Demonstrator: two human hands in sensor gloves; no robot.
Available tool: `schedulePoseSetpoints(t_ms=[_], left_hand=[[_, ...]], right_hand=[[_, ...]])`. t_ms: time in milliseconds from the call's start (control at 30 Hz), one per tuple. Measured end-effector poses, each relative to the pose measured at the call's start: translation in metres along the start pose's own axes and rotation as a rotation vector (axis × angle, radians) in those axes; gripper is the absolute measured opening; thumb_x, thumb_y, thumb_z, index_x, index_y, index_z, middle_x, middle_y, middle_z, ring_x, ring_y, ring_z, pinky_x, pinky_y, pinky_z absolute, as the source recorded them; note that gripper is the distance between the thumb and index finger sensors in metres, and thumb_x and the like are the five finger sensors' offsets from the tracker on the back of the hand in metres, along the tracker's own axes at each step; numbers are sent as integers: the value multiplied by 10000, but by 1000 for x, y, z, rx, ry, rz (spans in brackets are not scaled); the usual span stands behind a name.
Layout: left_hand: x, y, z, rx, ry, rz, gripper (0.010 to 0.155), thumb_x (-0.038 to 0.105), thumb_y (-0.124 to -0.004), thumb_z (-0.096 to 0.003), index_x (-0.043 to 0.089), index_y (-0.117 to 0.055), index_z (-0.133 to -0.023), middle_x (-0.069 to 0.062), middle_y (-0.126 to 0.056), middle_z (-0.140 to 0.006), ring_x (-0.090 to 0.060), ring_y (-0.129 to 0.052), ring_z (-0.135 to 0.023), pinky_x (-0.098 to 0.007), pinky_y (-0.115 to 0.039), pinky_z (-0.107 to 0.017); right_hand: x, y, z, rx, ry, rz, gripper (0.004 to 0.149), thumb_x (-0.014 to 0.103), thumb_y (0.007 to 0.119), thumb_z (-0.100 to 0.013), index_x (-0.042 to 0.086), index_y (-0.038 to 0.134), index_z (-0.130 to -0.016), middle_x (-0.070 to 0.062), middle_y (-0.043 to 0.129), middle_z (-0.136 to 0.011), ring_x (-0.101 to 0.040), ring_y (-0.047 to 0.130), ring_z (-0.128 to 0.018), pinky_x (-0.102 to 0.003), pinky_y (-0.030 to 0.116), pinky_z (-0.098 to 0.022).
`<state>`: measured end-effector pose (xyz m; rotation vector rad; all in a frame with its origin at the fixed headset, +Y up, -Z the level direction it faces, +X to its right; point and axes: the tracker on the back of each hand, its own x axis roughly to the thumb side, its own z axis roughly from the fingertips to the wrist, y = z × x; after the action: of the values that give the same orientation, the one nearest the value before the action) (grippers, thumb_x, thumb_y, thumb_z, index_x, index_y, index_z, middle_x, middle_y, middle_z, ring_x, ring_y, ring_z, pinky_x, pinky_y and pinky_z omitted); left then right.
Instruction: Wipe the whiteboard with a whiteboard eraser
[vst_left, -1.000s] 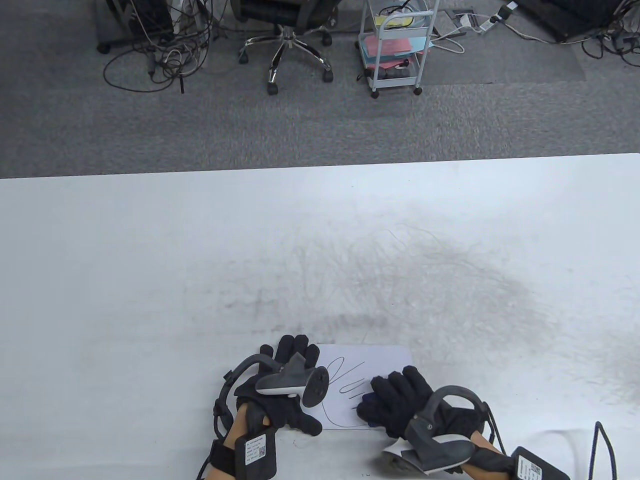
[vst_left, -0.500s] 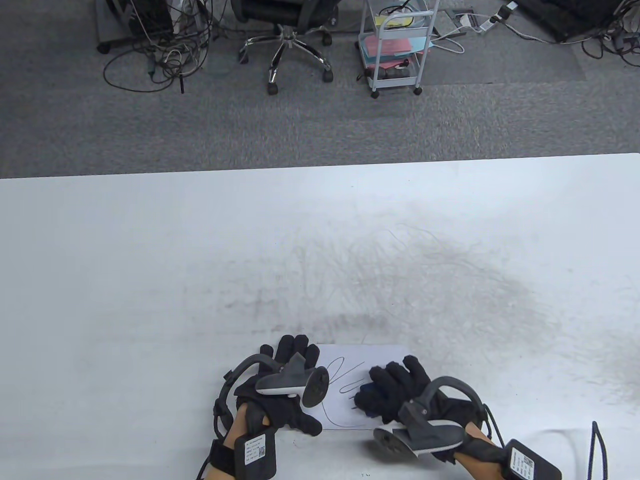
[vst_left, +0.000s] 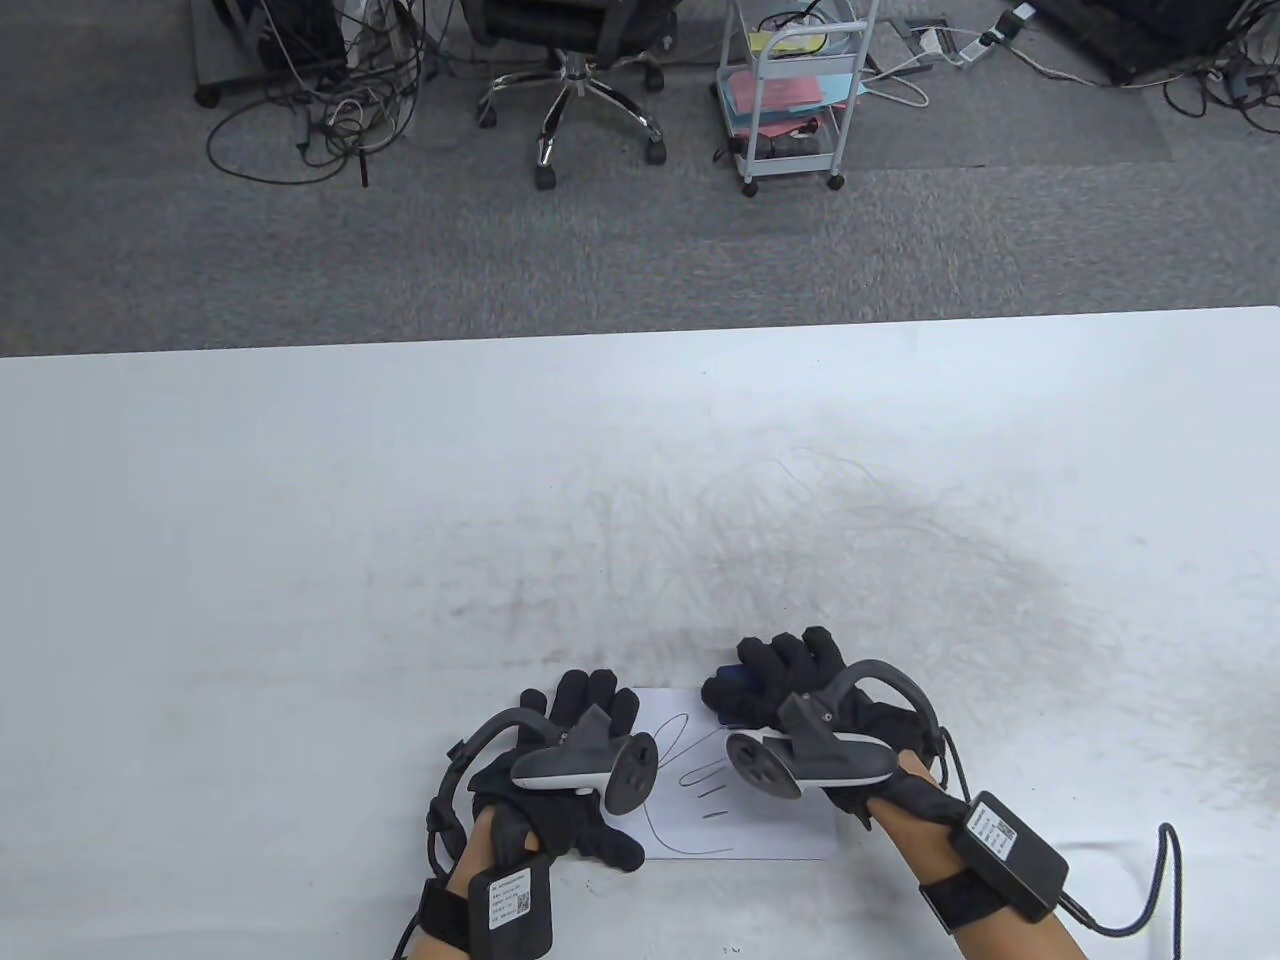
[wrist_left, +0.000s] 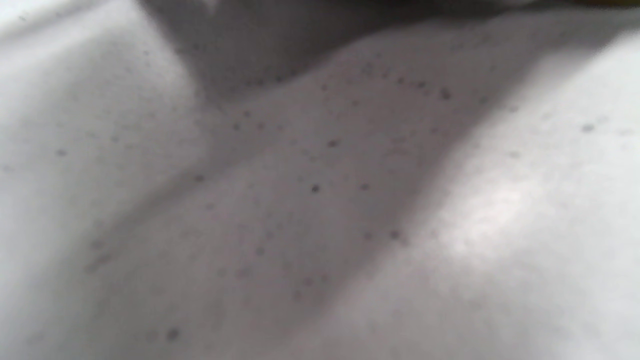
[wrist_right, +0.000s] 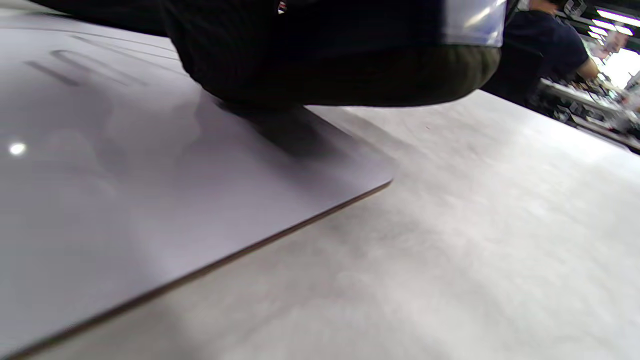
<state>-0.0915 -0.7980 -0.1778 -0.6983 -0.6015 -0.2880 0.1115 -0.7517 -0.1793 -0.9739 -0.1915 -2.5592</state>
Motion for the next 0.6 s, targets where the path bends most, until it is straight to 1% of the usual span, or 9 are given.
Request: schedulePoseSetpoints(t_ms=[167,267,333,433,500,600], left_hand=[[0,0,0,0,1,-1,1321,822,-573,-235,44,112,-1055,-298,134,-1091,-556,7,-1009,-722,-250,-731],[0,0,0,0,2,-1,1321,822,-572,-236,45,113,-1055,-298,135,-1091,-556,8,-1009,-721,-250,-731],[0,0,0,0,2,-2,1320,823,-571,-235,46,113,-1055,-298,134,-1092,-555,6,-1010,-721,-250,-732],[0,0,0,0,2,-2,1320,822,-571,-235,46,111,-1056,-298,133,-1092,-556,7,-1010,-721,-251,-732],[0,0,0,0,2,-2,1319,822,-571,-236,45,111,-1055,-298,134,-1092,-555,7,-1010,-721,-250,-732],[0,0,0,0,2,-2,1320,822,-572,-236,44,111,-1056,-299,133,-1092,-556,6,-1010,-721,-251,-732]], right_hand=[[36,-2,42,-27,-130,55,552,432,669,-604,373,466,-1113,-171,571,-1238,-447,698,-1062,-679,567,-780],[56,-4,66,-23,-194,91,551,440,667,-602,379,468,-1112,-163,573,-1240,-445,707,-1058,-675,572,-780],[65,-6,78,-22,-226,118,552,449,664,-600,386,467,-1111,-157,577,-1238,-434,709,-1060,-670,579,-779],[75,-5,88,-33,-246,166,550,460,654,-599,391,465,-1111,-155,579,-1237,-425,715,-1057,-665,584,-779],[75,-6,87,-35,-240,172,549,462,648,-598,395,463,-1111,-151,581,-1238,-422,714,-1060,-664,579,-782],[69,-6,81,-6,-222,121,548,455,650,-602,404,454,-1111,-146,559,-1249,-423,685,-1081,-683,551,-785]])
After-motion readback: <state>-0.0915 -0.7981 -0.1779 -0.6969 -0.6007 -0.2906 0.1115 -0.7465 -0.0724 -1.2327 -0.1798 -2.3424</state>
